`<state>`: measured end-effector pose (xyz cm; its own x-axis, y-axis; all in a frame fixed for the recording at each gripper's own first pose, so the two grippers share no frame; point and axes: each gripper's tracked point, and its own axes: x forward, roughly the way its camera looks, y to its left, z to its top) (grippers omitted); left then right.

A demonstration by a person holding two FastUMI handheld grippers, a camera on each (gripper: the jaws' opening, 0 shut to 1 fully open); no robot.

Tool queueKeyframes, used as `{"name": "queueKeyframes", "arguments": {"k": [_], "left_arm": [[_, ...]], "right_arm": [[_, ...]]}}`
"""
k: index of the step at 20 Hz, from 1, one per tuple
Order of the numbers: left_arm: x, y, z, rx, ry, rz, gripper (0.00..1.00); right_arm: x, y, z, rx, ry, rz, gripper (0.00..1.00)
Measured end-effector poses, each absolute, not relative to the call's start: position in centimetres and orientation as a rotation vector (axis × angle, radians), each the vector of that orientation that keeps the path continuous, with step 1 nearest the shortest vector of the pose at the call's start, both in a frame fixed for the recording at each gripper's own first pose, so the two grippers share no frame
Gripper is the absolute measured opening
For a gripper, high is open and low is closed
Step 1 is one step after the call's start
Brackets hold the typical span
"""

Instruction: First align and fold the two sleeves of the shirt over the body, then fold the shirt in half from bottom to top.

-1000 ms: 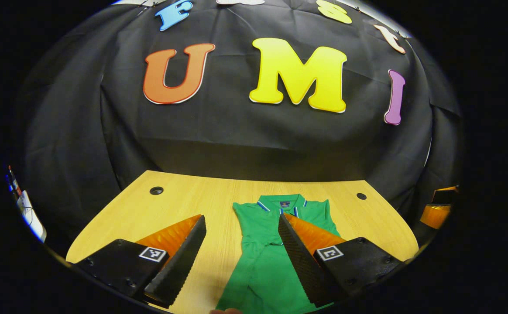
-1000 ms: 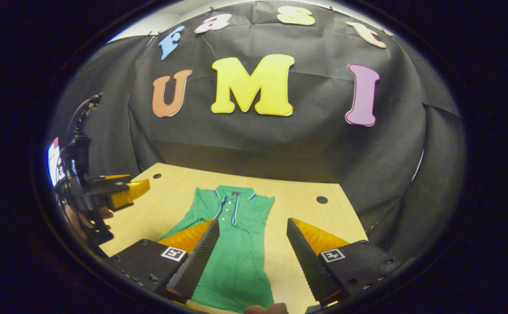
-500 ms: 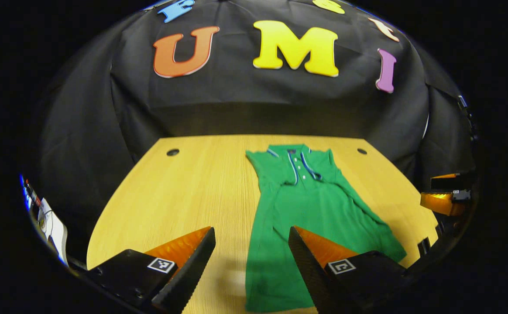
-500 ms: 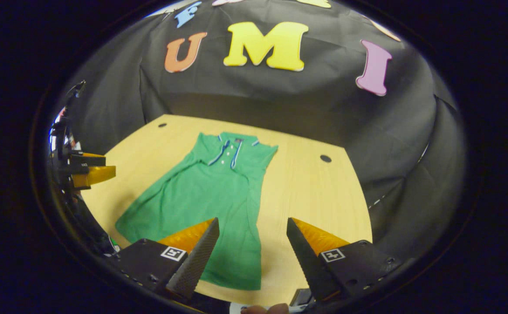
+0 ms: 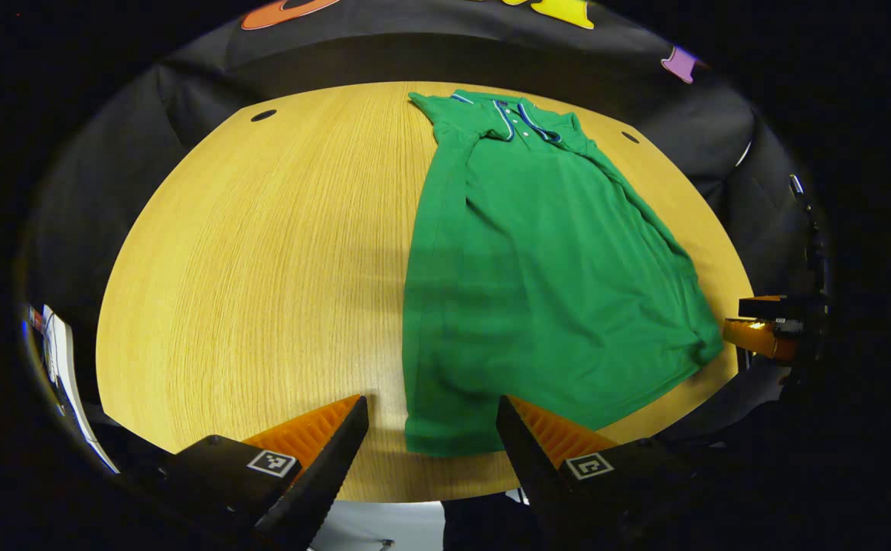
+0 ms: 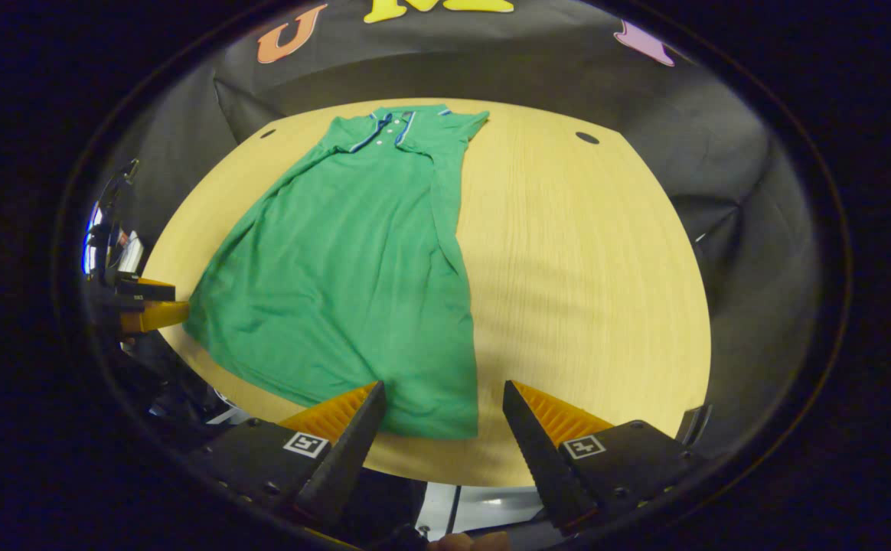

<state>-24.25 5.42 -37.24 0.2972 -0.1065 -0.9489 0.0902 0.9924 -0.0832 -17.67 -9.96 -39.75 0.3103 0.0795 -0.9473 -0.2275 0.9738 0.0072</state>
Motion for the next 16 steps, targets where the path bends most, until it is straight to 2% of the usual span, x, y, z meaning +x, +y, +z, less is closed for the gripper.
{"name": "queueKeyframes", "arguments": {"k": [4, 16], "left_arm": [[-24.1, 5.3, -38.4, -0.007, 1.29, -0.121, 1.0], [-25.5, 5.6, -39.0, 0.016, 1.355, -0.109, 1.0]], "right_arm": [[-18.5, -10.3, -41.1, -0.117, 1.314, 0.167, 0.95], [-20.1, -10.2, -43.1, -0.101, 1.402, 0.131, 0.94]]}}
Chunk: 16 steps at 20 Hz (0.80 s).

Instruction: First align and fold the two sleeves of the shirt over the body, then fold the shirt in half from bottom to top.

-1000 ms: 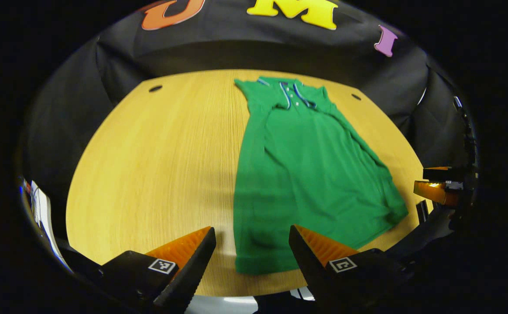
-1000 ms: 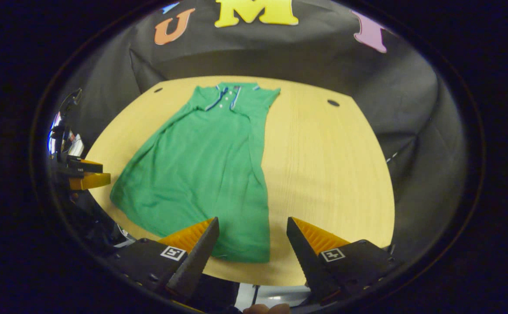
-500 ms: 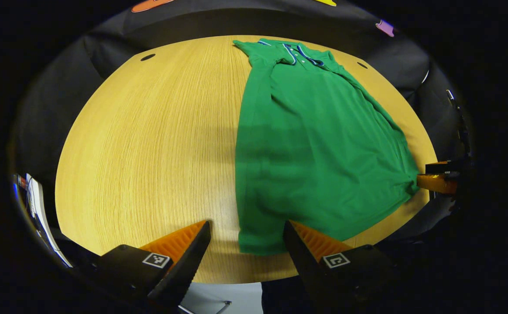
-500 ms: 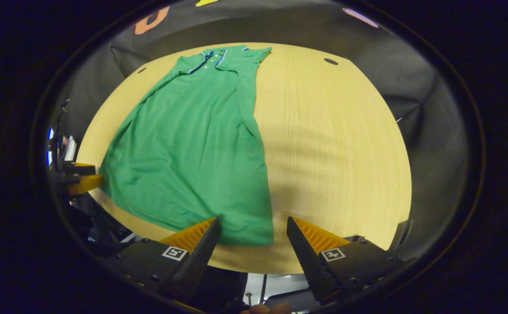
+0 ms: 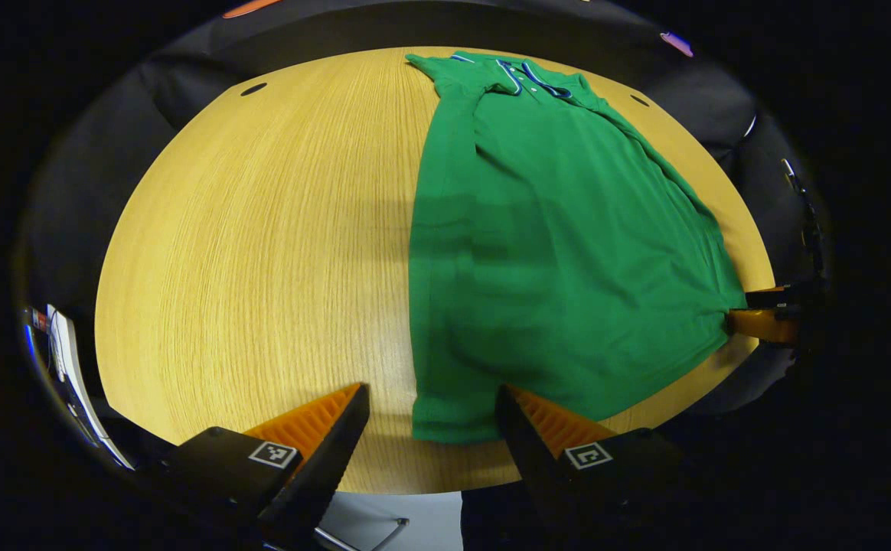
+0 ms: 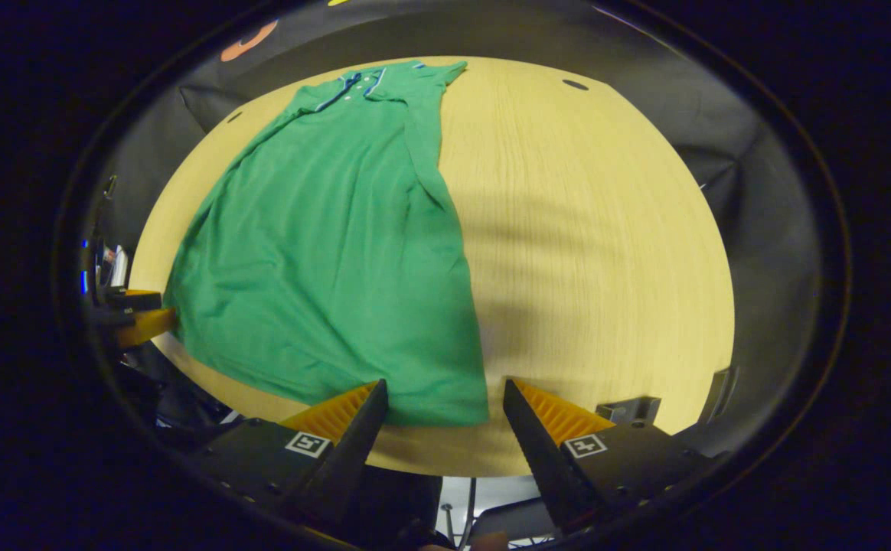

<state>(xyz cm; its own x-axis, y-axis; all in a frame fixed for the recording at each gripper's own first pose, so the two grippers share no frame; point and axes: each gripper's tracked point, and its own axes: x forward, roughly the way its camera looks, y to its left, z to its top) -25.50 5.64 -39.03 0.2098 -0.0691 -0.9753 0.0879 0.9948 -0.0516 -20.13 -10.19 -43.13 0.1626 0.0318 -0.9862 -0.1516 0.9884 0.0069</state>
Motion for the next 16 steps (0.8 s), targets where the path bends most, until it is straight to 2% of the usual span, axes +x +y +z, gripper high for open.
{"name": "queueKeyframes", "arguments": {"k": [2, 3, 5, 6, 7, 8, 9, 10, 11, 12, 13, 15, 16], "left_arm": [[-25.7, 5.5, -39.2, 0.009, 1.368, -0.099, 1.0], [-25.9, 5.6, -39.3, 0.009, 1.378, -0.096, 1.0], [-26.3, 5.5, -39.3, 0.005, 1.407, -0.093, 1.0], [-26.3, 5.6, -39.2, 0.001, 1.414, -0.094, 1.0], [-26.4, 5.6, -39.3, -0.001, 1.422, -0.095, 0.92], [-26.4, 5.6, -39.2, -0.002, 1.429, -0.099, 0.87], [-26.3, 5.5, -39.4, -0.004, 1.438, -0.105, 0.77], [-26.4, 5.3, -39.3, -0.012, 1.445, -0.111, 0.76], [-26.4, 4.9, -39.4, -0.031, 1.451, -0.123, 0.55], [-26.4, 4.4, -39.2, -0.059, 1.455, -0.133, 0.41], [-26.4, 4.2, -39.4, -0.061, 1.451, -0.132, 0.11], [-26.5, 4.1, -39.4, -0.056, 1.454, -0.149, 0.06], [-26.5, 4.0, -39.3, -0.059, 1.456, -0.152, 0.06]], "right_arm": [[-20.2, -10.0, -43.2, -0.101, 1.409, 0.131, 0.95], [-20.1, -9.8, -43.1, -0.104, 1.416, 0.13, 0.92], [-20.5, -9.6, -43.1, -0.103, 1.451, 0.13, 0.82], [-20.5, -9.6, -43.2, -0.1, 1.466, 0.13, 0.72], [-20.5, -9.5, -43.2, -0.094, 1.476, 0.129, 0.65], [-20.4, -9.5, -43.2, -0.086, 1.486, 0.131, 0.51], [-20.2, -9.4, -43.2, -0.069, 1.492, 0.133, 0.46], [-20.3, -9.4, -43.2, -0.066, 1.505, 0.131, 0.31], [-20.1, -8.7, -43.3, -0.039, 1.499, 0.154, 0.27], [-20.4, -8.6, -43.1, -0.035, 1.526, 0.153, 0.16], [-20.1, -8.5, -43.2, -0.042, 1.518, 0.154, 0.05], [-19.9, -8.2, -43.1, -0.066, 1.501, 0.181, 0.06], [-19.8, -8.1, -43.1, -0.077, 1.5, 0.187, 0.0]]}}
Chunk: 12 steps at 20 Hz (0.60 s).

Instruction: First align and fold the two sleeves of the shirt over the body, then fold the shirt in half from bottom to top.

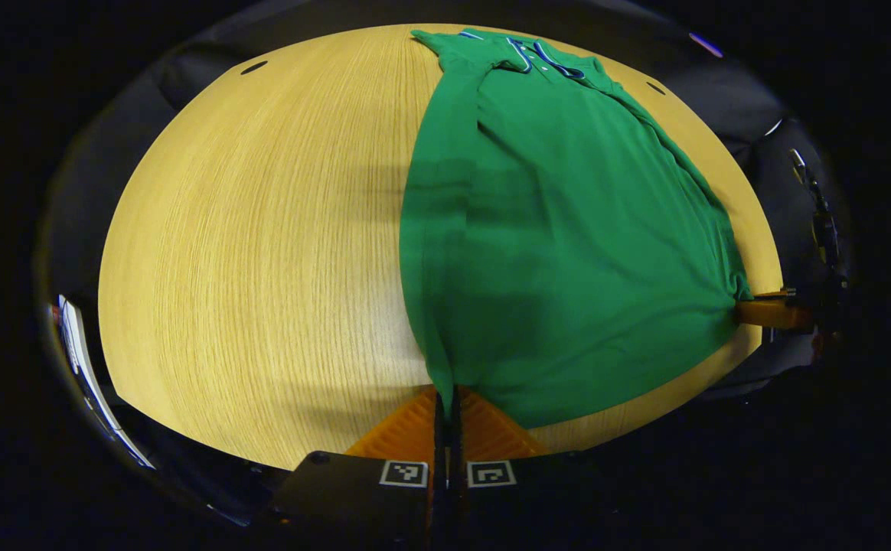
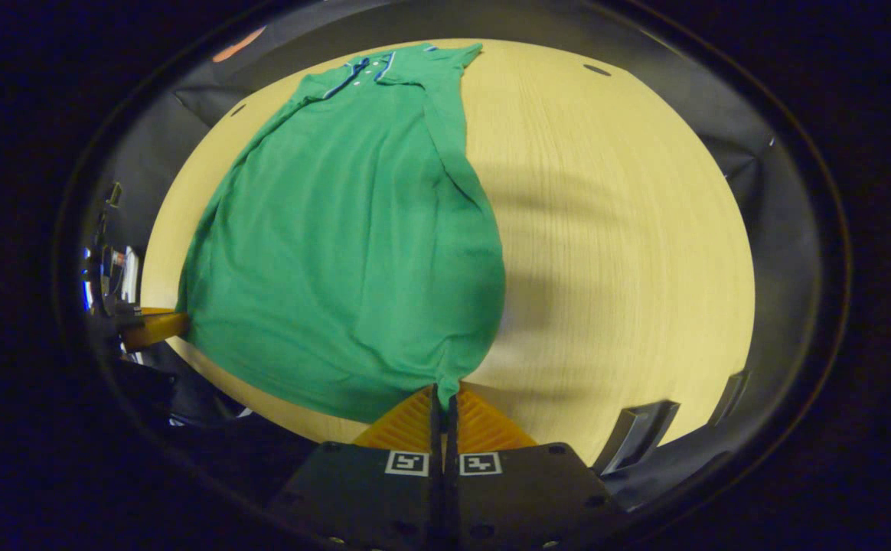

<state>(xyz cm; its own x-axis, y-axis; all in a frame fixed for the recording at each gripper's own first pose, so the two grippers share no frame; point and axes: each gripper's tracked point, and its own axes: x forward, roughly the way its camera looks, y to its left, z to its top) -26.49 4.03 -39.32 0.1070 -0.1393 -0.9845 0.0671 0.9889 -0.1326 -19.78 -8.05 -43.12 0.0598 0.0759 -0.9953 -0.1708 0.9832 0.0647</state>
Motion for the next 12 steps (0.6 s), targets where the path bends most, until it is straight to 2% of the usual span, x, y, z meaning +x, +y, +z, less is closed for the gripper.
{"name": "queueKeyframes", "arguments": {"k": [4, 5, 12], "left_arm": [[-25.9, 3.7, -37.9, -0.064, 1.423, -0.199, 0.06], [-25.4, 3.7, -37.3, -0.067, 1.404, -0.219, 0.06], [-20.4, 3.1, -33.2, -0.124, 1.246, -0.276, 0.06]], "right_arm": [[-19.0, -7.9, -42.2, -0.087, 1.457, 0.195, 0.0], [-18.7, -7.9, -41.8, -0.084, 1.441, 0.195, 0.02], [-14.7, -7.7, -38.4, -0.011, 1.308, 0.168, 0.0]]}}
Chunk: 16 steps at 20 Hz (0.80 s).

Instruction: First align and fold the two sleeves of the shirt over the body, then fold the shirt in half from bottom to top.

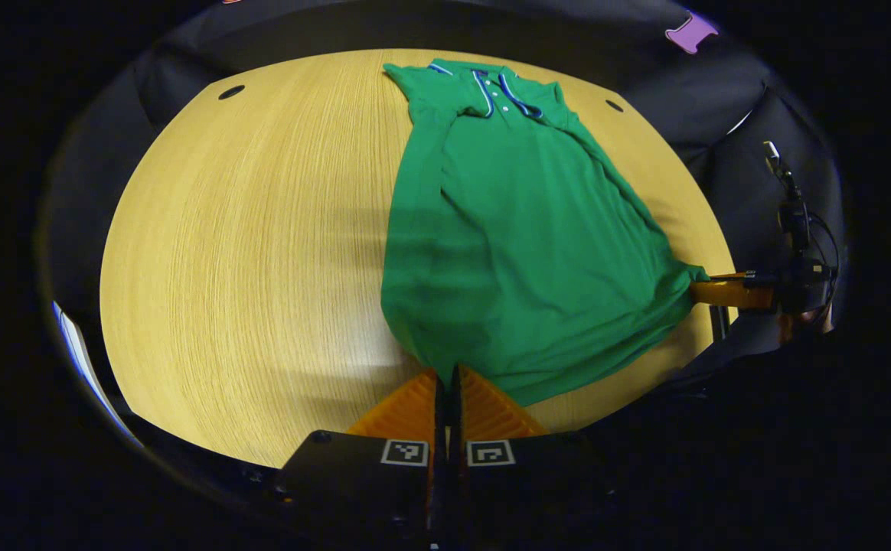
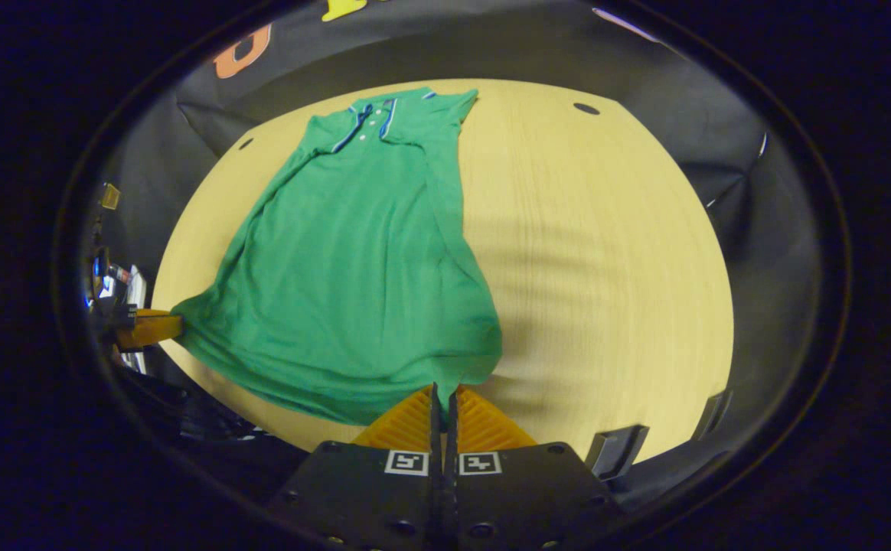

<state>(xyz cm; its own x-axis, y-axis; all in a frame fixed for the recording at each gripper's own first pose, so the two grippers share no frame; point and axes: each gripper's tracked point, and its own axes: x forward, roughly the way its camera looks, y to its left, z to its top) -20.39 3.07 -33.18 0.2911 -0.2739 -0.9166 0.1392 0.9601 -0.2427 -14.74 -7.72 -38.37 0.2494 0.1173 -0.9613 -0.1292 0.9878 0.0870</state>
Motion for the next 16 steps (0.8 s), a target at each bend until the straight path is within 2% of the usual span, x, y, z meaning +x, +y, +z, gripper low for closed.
{"name": "queueKeyframes", "arguments": {"k": [5, 6, 10, 16], "left_arm": [[-16.5, 2.6, -31.1, -0.133, 1.152, -0.289, 0.06], [-15.6, 2.4, -30.5, -0.137, 1.134, -0.292, 0.05], [-11.9, 2.2, -28.2, -0.096, 1.045, -0.313, 0.05], [-3.4, 2.3, -25.9, -0.119, 0.912, -0.274, 0.06]], "right_arm": [[-10.0, -7.7, -34.8, 0.028, 1.173, 0.148, 0.0], [-9.2, -7.7, -34.3, 0.027, 1.152, 0.147, 0.02], [-5.8, -7.2, -31.8, 0.033, 1.056, 0.151, 0.0], [0.3, -6.6, -28.5, 0.005, 0.908, 0.167, 0.0]]}}
